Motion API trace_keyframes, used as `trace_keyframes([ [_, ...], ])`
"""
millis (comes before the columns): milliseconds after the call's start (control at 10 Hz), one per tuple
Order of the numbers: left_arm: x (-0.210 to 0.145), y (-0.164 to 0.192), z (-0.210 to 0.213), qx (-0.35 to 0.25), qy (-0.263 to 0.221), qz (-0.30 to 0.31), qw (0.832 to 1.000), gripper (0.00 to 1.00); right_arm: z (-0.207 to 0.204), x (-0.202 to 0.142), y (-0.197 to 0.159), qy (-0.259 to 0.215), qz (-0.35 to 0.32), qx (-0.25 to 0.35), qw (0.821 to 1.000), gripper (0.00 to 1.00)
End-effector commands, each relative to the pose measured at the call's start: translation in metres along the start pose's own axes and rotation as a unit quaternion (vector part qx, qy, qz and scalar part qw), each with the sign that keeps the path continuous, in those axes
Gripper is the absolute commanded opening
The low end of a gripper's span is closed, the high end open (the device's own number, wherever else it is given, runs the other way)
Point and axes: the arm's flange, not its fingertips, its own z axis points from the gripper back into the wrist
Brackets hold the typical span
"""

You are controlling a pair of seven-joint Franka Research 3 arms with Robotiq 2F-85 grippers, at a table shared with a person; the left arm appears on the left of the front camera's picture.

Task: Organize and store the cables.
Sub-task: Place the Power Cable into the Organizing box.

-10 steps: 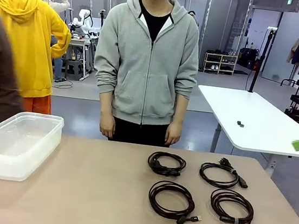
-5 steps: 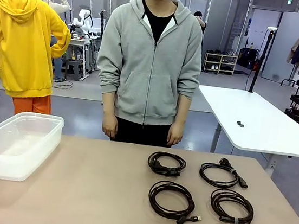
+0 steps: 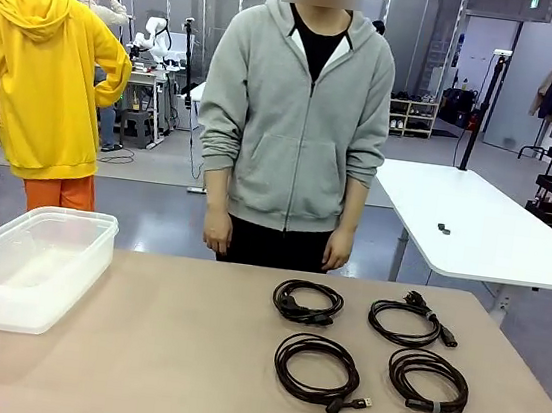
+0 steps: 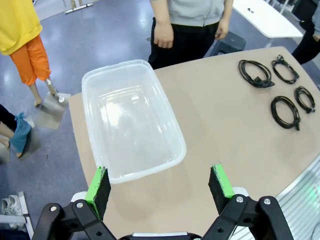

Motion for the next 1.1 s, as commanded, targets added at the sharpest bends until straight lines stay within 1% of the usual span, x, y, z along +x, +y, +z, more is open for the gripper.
trace_keyframes([
  [0, 0.0011, -0.002, 0.0002, -0.002, -0.001, -0.003, 1.0, 1.0, -0.0008, -0.0002, -0.0004, -0.001, 0.004, 0.004, 1.0, 1.0],
  [1000, 0.0011, -0.002, 0.0002, -0.002, -0.001, -0.003, 1.0, 1.0, -0.0008, -0.0002, -0.0004, -0.001, 0.004, 0.004, 1.0, 1.0],
])
